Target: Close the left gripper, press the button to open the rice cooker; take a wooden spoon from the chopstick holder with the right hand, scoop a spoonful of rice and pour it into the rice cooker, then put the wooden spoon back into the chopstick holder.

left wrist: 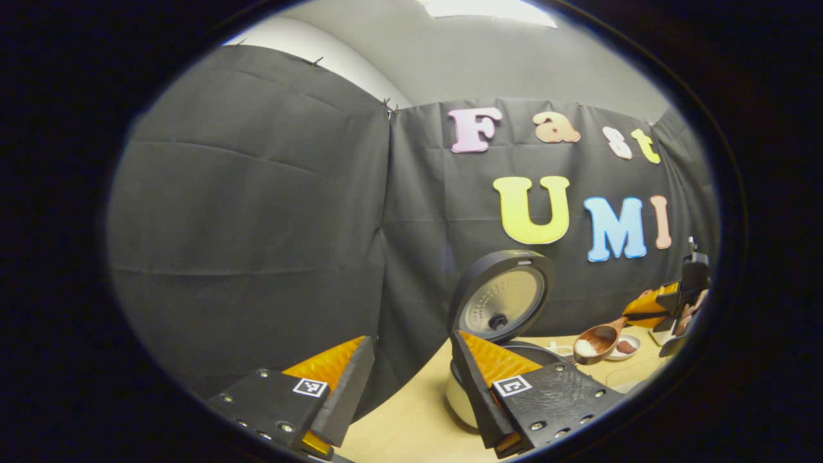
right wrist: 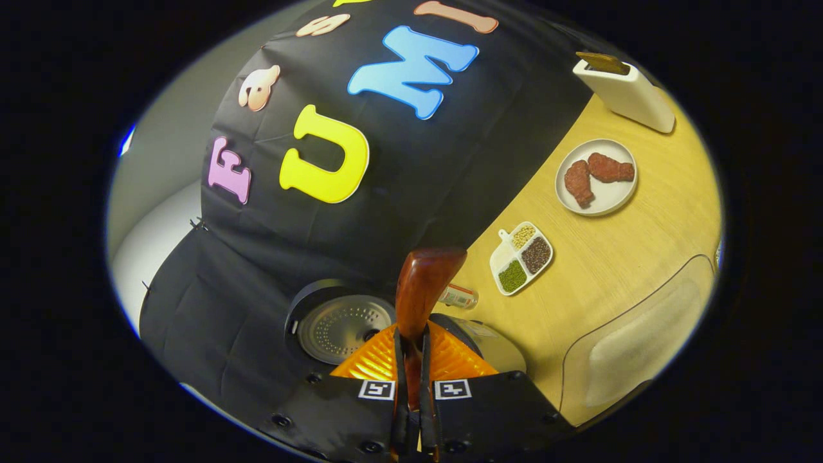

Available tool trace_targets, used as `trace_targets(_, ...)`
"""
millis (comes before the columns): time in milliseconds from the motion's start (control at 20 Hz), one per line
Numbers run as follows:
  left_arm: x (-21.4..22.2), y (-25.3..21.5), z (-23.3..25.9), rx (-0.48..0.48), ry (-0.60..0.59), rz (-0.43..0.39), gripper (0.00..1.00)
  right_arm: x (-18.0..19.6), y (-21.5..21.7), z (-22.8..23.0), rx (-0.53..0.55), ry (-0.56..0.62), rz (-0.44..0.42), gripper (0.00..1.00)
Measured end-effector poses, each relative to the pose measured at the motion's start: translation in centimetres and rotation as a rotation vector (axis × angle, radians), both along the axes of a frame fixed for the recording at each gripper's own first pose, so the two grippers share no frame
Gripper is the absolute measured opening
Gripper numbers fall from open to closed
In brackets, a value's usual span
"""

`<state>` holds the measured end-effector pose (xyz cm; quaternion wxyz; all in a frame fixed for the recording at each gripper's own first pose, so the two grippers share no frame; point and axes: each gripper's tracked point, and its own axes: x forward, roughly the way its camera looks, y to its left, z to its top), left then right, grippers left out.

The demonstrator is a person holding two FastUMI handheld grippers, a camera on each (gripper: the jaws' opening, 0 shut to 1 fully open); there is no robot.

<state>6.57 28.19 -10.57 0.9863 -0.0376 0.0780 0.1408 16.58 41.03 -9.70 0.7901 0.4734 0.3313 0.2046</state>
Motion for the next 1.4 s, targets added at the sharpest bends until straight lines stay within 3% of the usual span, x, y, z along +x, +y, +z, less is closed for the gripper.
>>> trace_targets(50,-0.3,0.3,-0.2,-0.001,0.004,0.008,0.78,0.1,1.0,-0.1,-0.005,-0.004,0.011,0.05)
trace_targets(100,-0.5,0.7,-0.5,-0.003,0.008,0.018,0.78,0.4,1.9,-0.3,-0.010,-0.008,0.021,0.08)
trace_targets(150,-0.8,1.1,-0.7,-0.004,0.014,0.026,0.77,0.6,2.8,-0.4,-0.014,-0.014,0.029,0.05)
trace_targets(200,-1.1,1.5,-1.0,-0.003,0.020,0.036,0.77,0.9,3.6,-0.6,-0.019,-0.023,0.037,0.08)
trace_targets(600,-3.5,3.8,-2.5,-0.022,0.049,0.100,0.77,2.0,10.0,-2.4,-0.121,-0.116,0.121,0.08)
trace_targets(1400,-2.9,3.3,-5.0,-0.038,0.065,0.091,0.77,1.4,14.4,-5.4,-0.578,-0.486,0.321,0.08)
